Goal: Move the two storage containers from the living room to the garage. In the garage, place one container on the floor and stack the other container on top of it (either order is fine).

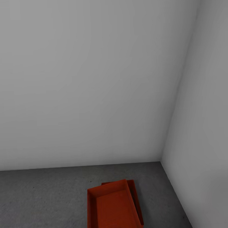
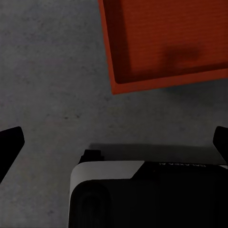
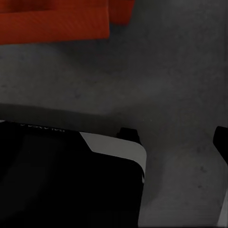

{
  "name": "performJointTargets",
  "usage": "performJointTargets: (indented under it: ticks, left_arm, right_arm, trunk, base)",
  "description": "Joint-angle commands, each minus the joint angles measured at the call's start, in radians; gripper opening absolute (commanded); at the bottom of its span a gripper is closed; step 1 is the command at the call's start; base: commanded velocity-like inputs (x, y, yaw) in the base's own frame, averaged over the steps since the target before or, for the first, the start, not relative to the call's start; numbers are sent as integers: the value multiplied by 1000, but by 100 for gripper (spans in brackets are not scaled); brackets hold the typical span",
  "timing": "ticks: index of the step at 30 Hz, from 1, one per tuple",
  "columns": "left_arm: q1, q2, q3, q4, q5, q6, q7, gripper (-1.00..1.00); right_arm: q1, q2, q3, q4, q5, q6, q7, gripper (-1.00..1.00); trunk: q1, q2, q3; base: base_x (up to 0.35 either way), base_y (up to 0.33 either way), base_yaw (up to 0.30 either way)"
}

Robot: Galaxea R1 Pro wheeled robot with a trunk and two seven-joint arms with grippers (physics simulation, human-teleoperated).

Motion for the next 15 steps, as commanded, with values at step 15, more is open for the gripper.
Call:
performJointTargets:
  ticks: [15]
  left_arm:
    - [17,1,-8,2,12,-4,3,100]
  right_arm:
    - [2,-1,7,72,2,8,-3,100]
  trunk:
    - [1,-2,-2]
  base:
    - [0,0,0]
